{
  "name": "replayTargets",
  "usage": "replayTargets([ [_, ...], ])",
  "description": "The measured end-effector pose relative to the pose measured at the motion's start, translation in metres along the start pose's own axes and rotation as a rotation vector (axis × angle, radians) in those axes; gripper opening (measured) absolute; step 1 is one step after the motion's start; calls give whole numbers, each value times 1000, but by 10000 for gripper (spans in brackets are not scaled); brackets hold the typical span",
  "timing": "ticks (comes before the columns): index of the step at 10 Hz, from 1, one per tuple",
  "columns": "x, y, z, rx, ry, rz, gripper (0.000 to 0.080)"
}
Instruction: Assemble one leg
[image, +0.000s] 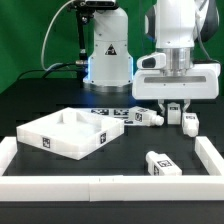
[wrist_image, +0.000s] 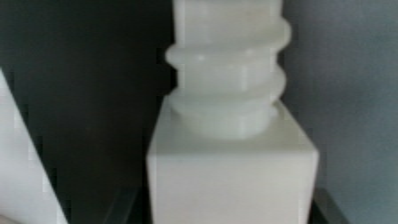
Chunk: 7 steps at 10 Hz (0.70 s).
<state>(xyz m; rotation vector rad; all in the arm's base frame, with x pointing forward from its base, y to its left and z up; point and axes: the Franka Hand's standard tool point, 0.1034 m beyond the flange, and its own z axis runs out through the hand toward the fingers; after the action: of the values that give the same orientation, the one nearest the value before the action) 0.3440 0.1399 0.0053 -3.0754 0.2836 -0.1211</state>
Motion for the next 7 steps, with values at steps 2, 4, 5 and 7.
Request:
replayTargets([
  [2,2,2,0,0,1,7,263],
  [4,0,1,-7,3,-16,6,475],
  [5,1,0,-20,12,-38,11,475],
  [7,9,-7,-49,39,-71,26,638],
])
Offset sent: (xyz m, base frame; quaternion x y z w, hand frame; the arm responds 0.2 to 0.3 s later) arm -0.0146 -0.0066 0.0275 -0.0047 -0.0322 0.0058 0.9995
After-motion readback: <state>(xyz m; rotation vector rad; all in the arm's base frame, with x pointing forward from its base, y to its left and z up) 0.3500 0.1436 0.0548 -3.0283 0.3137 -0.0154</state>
